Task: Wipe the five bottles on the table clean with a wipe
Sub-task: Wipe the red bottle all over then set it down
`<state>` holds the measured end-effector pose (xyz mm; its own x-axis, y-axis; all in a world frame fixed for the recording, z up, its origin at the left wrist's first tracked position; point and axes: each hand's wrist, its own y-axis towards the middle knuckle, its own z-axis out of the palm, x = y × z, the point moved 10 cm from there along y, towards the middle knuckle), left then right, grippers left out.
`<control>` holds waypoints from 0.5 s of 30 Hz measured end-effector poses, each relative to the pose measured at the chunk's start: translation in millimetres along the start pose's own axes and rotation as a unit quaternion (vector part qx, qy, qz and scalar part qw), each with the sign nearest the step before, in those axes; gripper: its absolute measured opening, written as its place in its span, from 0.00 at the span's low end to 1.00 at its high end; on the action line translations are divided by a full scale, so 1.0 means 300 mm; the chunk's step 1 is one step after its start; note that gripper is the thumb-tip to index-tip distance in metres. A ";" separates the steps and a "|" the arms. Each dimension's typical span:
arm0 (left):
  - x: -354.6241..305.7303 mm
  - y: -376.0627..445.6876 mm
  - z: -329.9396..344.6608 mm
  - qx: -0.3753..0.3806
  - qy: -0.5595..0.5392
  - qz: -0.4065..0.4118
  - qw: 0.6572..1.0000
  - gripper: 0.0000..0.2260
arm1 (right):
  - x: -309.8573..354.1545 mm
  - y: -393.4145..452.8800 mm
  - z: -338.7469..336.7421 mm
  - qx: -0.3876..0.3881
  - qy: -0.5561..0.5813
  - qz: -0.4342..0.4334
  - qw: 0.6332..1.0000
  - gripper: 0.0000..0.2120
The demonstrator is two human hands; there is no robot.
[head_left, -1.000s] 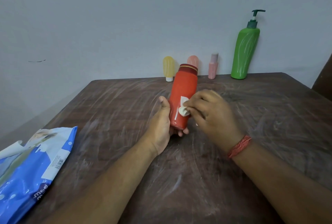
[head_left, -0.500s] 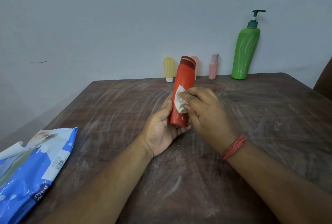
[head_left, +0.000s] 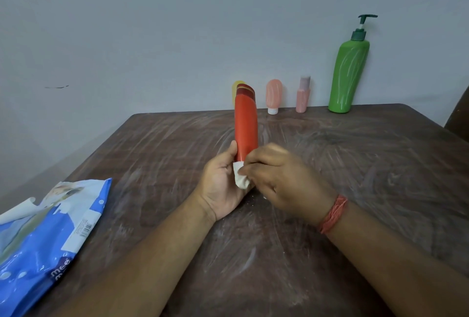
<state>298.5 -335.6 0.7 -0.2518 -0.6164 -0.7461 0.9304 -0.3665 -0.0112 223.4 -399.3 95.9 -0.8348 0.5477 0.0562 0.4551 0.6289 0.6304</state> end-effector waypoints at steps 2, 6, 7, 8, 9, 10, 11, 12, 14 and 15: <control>0.003 0.003 -0.001 -0.006 0.003 0.002 1.000 0.22 | -0.037 0.010 -0.022 -0.034 0.003 0.046 0.998 0.11; 0.006 0.004 -0.009 -0.008 0.009 0.000 1.000 0.22 | -0.031 0.009 0.005 -0.005 -0.008 0.040 0.999 0.11; 0.009 0.004 -0.012 -0.007 0.003 -0.004 1.000 0.23 | -0.016 0.003 0.016 0.015 -0.007 0.019 1.000 0.10; 0.010 0.005 -0.016 -0.009 -0.002 -0.007 1.000 0.24 | -0.007 -0.001 0.020 0.027 -0.004 0.006 1.000 0.10; 0.009 0.005 -0.018 -0.010 -0.003 -0.007 1.000 0.24 | -0.008 -0.002 0.017 0.026 0.001 0.004 1.000 0.10; 0.005 0.005 -0.019 -0.013 -0.001 -0.003 1.000 0.23 | -0.017 -0.002 0.012 0.015 0.010 0.013 1.000 0.10; -0.003 0.005 -0.019 -0.016 0.002 0.006 1.000 0.22 | -0.029 -0.001 0.004 -0.003 0.022 0.028 0.999 0.10; -0.012 0.004 -0.020 -0.020 0.008 0.017 1.000 0.22 | -0.045 -0.002 -0.002 -0.023 0.033 0.047 0.998 0.11; -0.020 0.005 -0.019 -0.027 0.028 0.032 0.999 0.24 | -0.087 -0.010 -0.018 -0.067 0.039 0.094 0.993 0.11; -0.018 0.006 -0.018 -0.029 0.035 0.033 0.998 0.24 | -0.105 -0.016 -0.030 -0.087 0.033 0.116 0.989 0.10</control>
<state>302.9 -329.1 1.2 -0.1726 -0.5861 -0.7916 0.9585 -0.2852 0.0021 244.8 -424.5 98.1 -0.7351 0.6252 0.2621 0.5814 0.3825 0.7181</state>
